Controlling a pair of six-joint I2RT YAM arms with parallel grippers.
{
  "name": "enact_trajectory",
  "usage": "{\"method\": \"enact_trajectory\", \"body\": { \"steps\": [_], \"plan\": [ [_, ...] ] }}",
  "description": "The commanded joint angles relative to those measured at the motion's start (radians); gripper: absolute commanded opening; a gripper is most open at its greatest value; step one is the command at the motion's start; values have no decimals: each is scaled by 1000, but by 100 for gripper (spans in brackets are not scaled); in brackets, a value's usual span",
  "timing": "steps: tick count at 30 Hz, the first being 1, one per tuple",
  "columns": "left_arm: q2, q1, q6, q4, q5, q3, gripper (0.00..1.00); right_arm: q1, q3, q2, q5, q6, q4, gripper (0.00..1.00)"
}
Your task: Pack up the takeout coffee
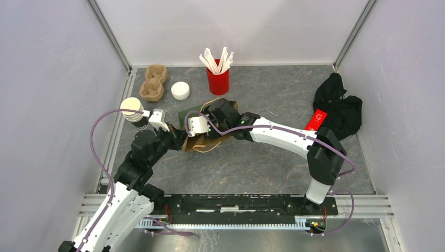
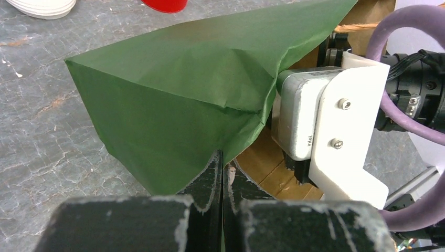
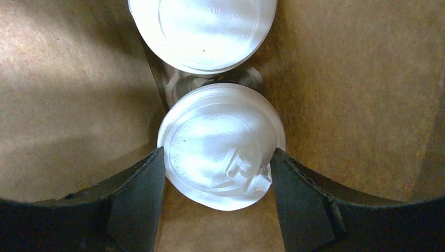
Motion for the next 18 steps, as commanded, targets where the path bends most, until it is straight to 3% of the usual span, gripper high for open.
{"method": "enact_trajectory", "body": {
  "steps": [1, 11, 18],
  "plan": [
    [0, -5, -64, -36, 58, 67, 2, -8, 2, -27, -4, 32, 13, 40],
    [-59, -4, -173, -95, 206, 53, 2, 32, -53, -123, 22, 89, -97, 40],
    [-107, -4, -196, -160, 168, 43, 2, 61, -153, -190, 58, 109, -50, 41]
  ]
}}
